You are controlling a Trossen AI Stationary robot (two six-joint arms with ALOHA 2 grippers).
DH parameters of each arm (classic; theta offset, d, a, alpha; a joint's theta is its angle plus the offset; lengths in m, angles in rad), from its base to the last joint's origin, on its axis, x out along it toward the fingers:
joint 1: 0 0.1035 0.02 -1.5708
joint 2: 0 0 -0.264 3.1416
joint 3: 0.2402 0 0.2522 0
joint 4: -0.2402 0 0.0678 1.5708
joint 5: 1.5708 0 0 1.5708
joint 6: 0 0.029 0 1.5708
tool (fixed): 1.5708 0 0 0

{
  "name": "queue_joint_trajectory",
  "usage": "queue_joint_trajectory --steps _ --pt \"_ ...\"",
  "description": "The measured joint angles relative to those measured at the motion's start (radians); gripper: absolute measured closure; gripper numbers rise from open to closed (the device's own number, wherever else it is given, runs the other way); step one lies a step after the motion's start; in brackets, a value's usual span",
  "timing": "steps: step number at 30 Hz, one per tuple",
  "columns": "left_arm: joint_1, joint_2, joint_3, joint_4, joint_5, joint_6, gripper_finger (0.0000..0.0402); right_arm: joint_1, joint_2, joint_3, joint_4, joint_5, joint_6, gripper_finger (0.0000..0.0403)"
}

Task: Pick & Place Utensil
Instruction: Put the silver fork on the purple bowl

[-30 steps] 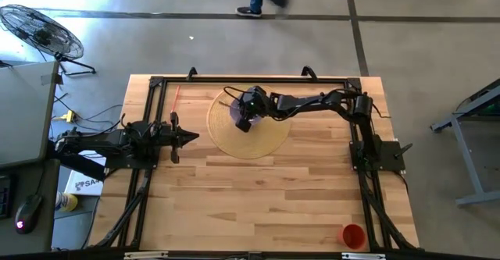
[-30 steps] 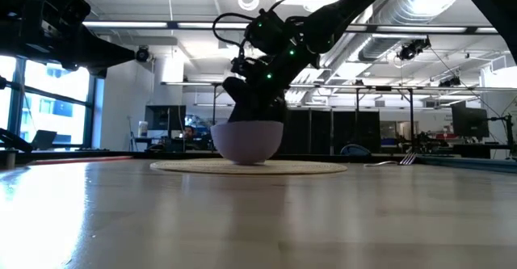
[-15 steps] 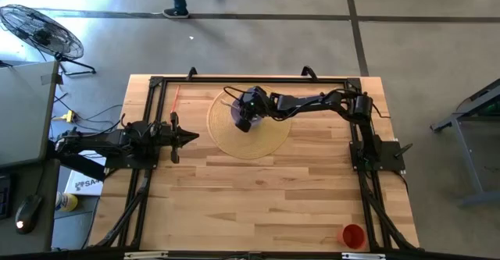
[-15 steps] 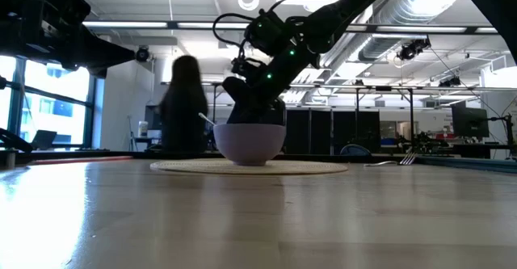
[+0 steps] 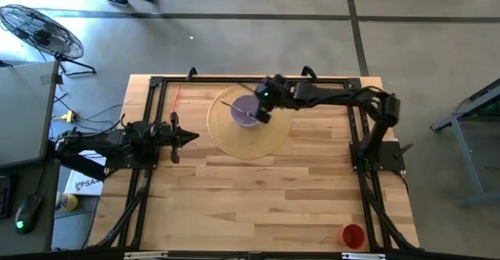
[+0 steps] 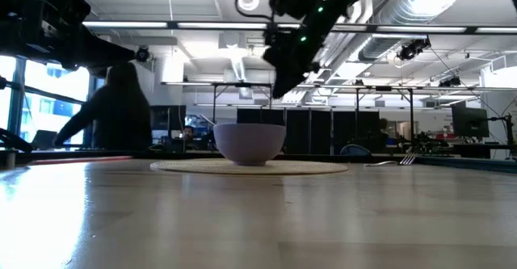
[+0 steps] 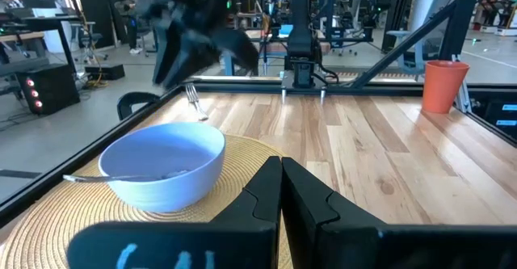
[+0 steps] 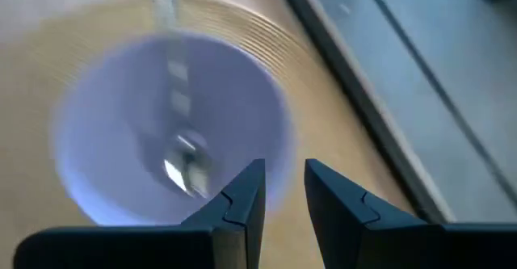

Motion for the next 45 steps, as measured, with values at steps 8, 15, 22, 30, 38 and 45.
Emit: queue_joint_trajectory --steps 8,15,22,30,38,45 --pt "0.0 0.0 0.0 0.0 0.0 0.0 0.0401 -0.135 -0.155 -0.181 -0.079 0.1 0.196 0.032" --pt "0.0 0.0 0.0 0.0 0.0 0.0 0.0401 -0.226 -0.183 -0.42 0.056 0.03 0.539 0.032" --pt "0.0 0.0 0.0 0.0 -0.001 0.0 0.0401 -0.223 -0.156 -0.495 0.09 0.031 0.584 0.032" --pt "0.0 0.0 0.0 0.0 0.0 0.0 0.0401 -0.221 -0.142 -0.492 0.052 0.019 0.453 0.032" --pt "0.0 0.0 0.0 0.0 0.0 0.0 0.0401 -0.18 -0.142 -0.461 -0.079 0.098 0.285 0.0321" --pt "0.0 0.0 0.0 0.0 0.0 0.0 0.0401 -0.178 -0.101 -0.461 -0.191 0.161 0.183 0.0369"
